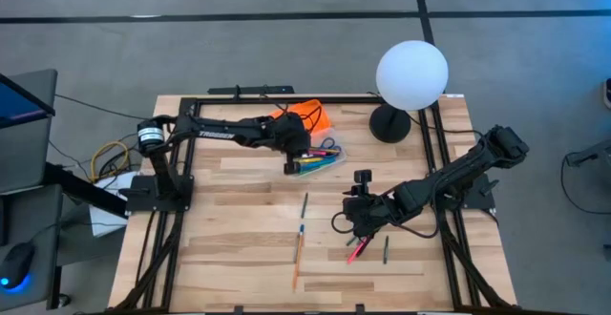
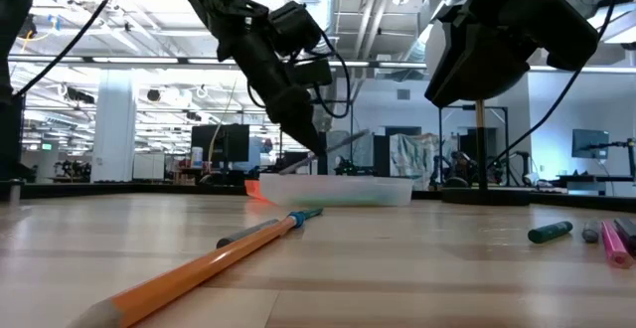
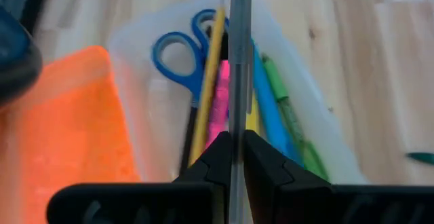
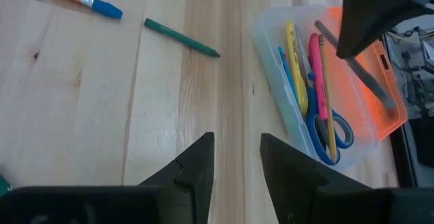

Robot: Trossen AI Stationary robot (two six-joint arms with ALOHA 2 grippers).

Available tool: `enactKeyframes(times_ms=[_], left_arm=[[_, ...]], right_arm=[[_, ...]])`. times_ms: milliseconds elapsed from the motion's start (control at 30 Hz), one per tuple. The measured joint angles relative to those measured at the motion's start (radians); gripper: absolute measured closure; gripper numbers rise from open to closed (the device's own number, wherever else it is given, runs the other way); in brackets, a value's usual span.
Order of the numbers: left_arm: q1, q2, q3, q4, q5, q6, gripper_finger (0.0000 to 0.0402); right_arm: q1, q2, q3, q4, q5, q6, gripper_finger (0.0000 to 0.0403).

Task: Pick & place school supplies into a supply box
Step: Put the gray pen into the supply box, then put the middle green crayon into the supply box

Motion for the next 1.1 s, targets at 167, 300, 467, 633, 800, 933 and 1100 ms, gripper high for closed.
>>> enactKeyframes(times_ms=[167,300,467,633,800,933,1100], left_arm=[[0.000,0.000,0.000,-0.013,-0.030,0.036,0.0381],[-0.001,-0.001,0.000,-0.009,-0.049,0.058,0.0343],[-0.001,-0.002,0.000,0.004,-0.097,0.059,0.0287],[-0.001,-0.011,0.000,-0.017,-0.125,0.048,0.0260],[-0.032,-0.055,0.000,-0.135,-0.066,0.025,0.0256],[-0.081,-0.091,0.000,-0.276,0.008,-0.017,0.0255],[-0.170,-0.102,-0.002,-0.420,0.094,-0.052,0.0255]], right_arm=[[0.000,0.000,0.000,0.002,0.000,0.001,0.0288],[0.000,0.000,0.000,0.002,-0.002,0.001,0.0288],[0.000,0.000,0.000,0.002,-0.002,0.002,0.0288],[0.001,0.000,0.000,-0.001,-0.009,0.015,0.0288],[0.003,0.000,0.000,-0.062,-0.122,0.071,0.0288],[0.020,0.003,0.000,-0.068,-0.255,0.078,0.0288],[0.066,0.003,-0.006,-0.014,-0.386,0.078,0.0288]])
